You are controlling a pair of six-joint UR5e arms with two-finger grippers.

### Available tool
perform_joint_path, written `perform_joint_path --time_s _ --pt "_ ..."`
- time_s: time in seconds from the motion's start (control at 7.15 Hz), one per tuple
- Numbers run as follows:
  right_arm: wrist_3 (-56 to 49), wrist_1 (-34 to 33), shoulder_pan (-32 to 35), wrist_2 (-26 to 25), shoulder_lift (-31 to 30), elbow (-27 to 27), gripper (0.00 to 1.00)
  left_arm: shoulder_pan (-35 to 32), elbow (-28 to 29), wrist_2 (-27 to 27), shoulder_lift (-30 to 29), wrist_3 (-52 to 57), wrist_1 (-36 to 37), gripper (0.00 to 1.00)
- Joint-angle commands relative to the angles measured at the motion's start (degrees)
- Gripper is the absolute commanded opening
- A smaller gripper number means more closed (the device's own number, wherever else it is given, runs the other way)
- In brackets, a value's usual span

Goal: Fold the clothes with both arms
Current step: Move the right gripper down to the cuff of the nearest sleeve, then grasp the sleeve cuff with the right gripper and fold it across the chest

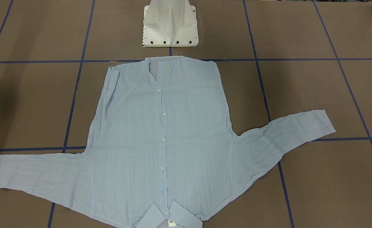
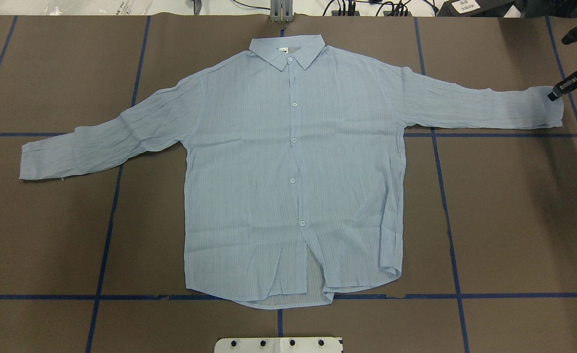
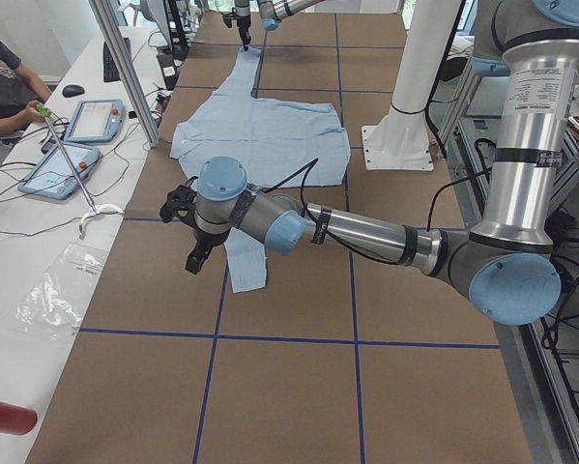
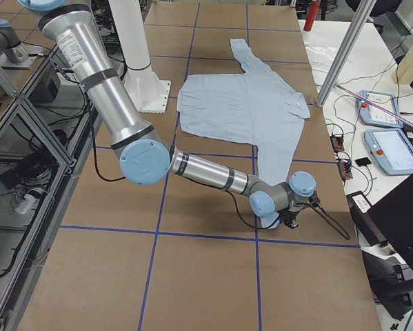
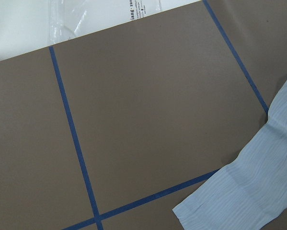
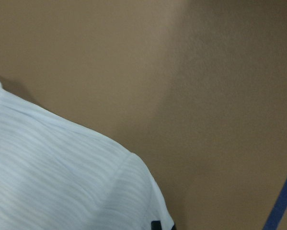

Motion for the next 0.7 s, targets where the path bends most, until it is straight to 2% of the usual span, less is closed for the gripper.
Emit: perform_joint_path --time_s 0.0,0.14,0.28,0.42,0.56 --pt "0.4 -8.6 1.6 6.0 -4.1 16.1 0.00 0.1 0.3 0.1 0.0 0.0 0.0 1.00" --pt "2.4 -11.7 1.5 6.8 -4.6 21.8 0.00 0.1 0.6 0.1 0.1 0.1 0.1 1.00" --pt "10.8 -13.1 1.1 6.8 -4.3 27.5 0.00 0.1 1.2 0.1 0.1 0.3 0.0 1.00" --pt "20.3 -13.0 -2.4 6.6 -3.6 32.0 0.00 0.1 2.2 0.1 0.0 0.3 -0.7 1.00" --pt "29.5 -12.8 -6.9 5.0 -2.3 35.3 0.00 0.1 4.2 0.1 0.1 0.3 -4.7 1.00"
